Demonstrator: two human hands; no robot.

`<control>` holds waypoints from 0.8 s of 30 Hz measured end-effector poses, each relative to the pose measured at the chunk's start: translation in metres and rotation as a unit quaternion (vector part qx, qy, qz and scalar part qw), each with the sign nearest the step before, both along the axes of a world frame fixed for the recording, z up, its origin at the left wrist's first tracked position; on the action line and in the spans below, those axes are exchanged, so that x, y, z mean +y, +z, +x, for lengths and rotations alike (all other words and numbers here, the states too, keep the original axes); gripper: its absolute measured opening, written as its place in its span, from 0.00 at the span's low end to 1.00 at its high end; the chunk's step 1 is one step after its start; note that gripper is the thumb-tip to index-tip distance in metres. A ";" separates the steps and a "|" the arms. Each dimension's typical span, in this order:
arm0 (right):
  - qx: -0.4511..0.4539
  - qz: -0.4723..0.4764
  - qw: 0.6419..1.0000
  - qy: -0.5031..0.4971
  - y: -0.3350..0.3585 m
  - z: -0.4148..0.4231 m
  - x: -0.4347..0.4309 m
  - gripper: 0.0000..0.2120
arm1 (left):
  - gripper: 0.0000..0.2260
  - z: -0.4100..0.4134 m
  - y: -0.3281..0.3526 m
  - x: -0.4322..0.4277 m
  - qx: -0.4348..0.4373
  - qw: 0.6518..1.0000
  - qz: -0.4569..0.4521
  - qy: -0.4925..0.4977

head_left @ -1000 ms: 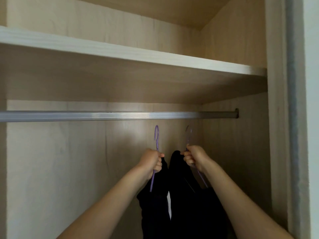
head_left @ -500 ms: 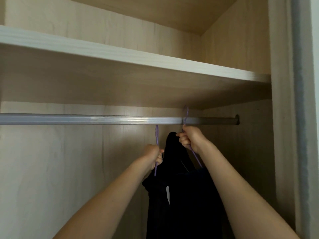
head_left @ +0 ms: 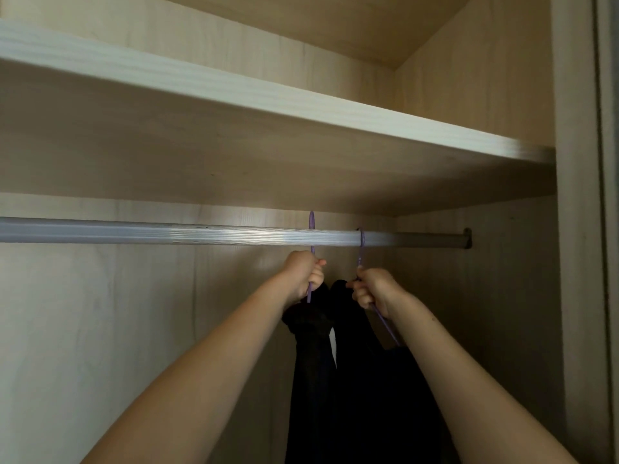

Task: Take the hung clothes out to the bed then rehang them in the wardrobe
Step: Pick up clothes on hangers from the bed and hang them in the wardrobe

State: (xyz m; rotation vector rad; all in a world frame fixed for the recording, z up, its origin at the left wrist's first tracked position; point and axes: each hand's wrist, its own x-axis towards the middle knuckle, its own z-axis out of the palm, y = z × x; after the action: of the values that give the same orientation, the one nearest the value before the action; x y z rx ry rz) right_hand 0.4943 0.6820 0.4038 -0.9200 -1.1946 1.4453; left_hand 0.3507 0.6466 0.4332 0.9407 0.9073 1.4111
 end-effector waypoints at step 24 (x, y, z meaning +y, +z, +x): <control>0.019 -0.008 0.998 -0.065 -0.004 0.032 0.010 0.21 | 0.12 0.001 -0.039 -0.024 0.147 0.987 0.060 0.011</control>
State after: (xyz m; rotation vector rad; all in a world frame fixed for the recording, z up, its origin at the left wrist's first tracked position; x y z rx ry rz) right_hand 0.5260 0.6917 0.3999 -0.9599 -1.0774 1.3635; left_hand 0.3516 0.6228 0.3941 1.2569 1.0622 1.3788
